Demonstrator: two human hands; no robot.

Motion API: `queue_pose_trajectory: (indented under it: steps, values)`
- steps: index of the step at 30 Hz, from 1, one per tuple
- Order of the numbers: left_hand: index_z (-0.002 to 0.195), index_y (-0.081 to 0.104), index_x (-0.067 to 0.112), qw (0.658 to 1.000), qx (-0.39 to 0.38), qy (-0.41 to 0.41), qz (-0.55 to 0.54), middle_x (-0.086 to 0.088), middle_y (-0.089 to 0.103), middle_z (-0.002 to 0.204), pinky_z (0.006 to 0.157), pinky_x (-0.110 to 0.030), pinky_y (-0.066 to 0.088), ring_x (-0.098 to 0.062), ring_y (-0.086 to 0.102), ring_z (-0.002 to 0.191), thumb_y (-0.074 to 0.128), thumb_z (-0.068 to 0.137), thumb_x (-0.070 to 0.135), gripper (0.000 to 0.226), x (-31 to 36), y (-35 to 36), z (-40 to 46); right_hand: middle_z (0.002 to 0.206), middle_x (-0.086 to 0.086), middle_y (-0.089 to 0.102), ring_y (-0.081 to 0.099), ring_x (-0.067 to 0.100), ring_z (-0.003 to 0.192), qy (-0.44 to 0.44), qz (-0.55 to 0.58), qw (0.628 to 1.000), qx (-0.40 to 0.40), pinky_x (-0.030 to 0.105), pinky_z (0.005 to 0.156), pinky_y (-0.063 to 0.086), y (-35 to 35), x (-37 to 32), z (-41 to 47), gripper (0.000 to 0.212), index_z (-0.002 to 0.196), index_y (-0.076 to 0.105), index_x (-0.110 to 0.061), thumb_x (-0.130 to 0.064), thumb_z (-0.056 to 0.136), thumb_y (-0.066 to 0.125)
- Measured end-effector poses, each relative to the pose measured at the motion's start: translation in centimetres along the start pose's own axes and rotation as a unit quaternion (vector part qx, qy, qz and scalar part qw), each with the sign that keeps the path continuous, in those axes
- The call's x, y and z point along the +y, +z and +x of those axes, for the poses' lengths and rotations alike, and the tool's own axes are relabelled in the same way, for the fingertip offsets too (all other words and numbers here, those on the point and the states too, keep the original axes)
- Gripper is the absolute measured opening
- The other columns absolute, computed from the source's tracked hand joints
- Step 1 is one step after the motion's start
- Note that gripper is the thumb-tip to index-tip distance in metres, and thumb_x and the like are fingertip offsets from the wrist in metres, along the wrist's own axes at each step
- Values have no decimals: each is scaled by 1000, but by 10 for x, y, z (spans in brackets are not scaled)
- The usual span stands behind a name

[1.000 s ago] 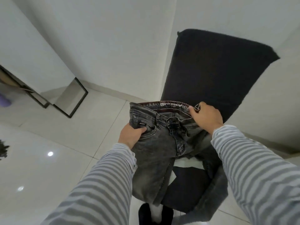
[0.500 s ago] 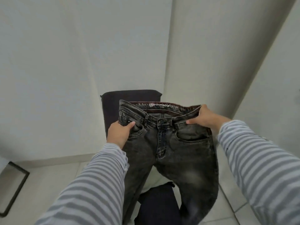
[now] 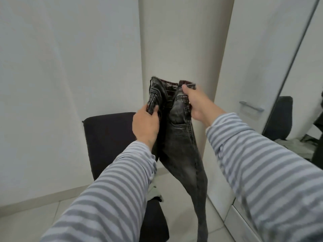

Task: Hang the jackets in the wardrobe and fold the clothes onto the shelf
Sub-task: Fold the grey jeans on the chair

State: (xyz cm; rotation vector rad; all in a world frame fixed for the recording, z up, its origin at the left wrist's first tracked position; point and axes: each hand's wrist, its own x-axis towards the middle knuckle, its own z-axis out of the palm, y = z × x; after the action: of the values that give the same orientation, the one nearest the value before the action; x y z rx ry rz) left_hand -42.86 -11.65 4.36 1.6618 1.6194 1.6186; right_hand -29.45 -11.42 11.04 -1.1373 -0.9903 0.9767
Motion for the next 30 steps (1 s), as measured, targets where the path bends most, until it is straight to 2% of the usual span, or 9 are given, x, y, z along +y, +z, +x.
queue_pose_trajectory:
  steps: [4,8,11,15,19,22,24,27,30]
  values:
    - [110,66,17,996,2,76,-42,-2,68,88,65,-28,39,-26,62,85,51,93,25,24,44,-6,-23,89,7,55,56,21,75,-9,61,995,-79,39,72,52,28,-27,-30,16,100,41,-18,-33,100,45]
    - [119,62,14,992,-40,112,-42,-10,70,98,76,-34,48,-29,64,92,49,89,21,34,48,-24,-29,108,12,66,69,25,88,11,29,991,-130,37,79,57,37,-41,-46,72,122,47,-9,-53,72,74]
    - [142,43,19,973,-148,161,-76,-4,67,112,88,-31,47,-18,61,102,47,87,27,56,41,-43,-34,71,3,65,63,19,65,5,-3,993,-116,28,60,53,40,-38,-53,18,90,62,-10,-28,90,64]
    - [131,51,24,970,-129,192,-72,2,67,92,77,-29,47,-13,61,87,42,92,43,45,18,-80,-35,74,6,64,62,21,65,4,-25,995,-99,34,68,54,52,-31,-64,19,84,62,-11,-22,97,53]
    - [128,45,19,996,84,22,3,-2,52,123,94,-39,41,-21,49,116,47,90,55,53,-24,-122,-10,78,9,71,69,25,71,33,-6,993,-111,35,69,59,69,-30,-75,23,89,65,-10,-25,97,50]
    - [146,25,15,979,-67,-142,-129,-7,36,146,113,-43,31,-24,38,133,56,68,78,105,-53,-148,12,78,9,70,68,24,70,51,36,990,-128,31,62,58,73,-32,-88,28,89,65,-10,-27,98,44]
    - [145,30,13,953,-142,-178,-199,-6,47,141,110,-41,37,-23,49,127,61,53,84,121,-56,-163,18,80,9,70,69,24,69,58,52,987,-138,30,58,59,73,-32,-97,30,89,64,-11,-27,98,41]
    - [111,64,9,947,-182,-136,-227,-4,70,107,90,-30,53,-16,68,95,71,72,61,66,-42,-176,17,89,11,67,68,25,74,54,68,987,-134,29,57,58,69,-33,-110,29,96,63,-11,-27,99,38]
    - [96,70,16,966,-120,-76,-216,5,71,87,76,-20,52,-9,67,82,73,78,46,36,-25,-184,8,96,12,66,66,25,78,46,47,993,-103,27,55,57,65,-39,-120,27,106,59,-12,-27,99,38]
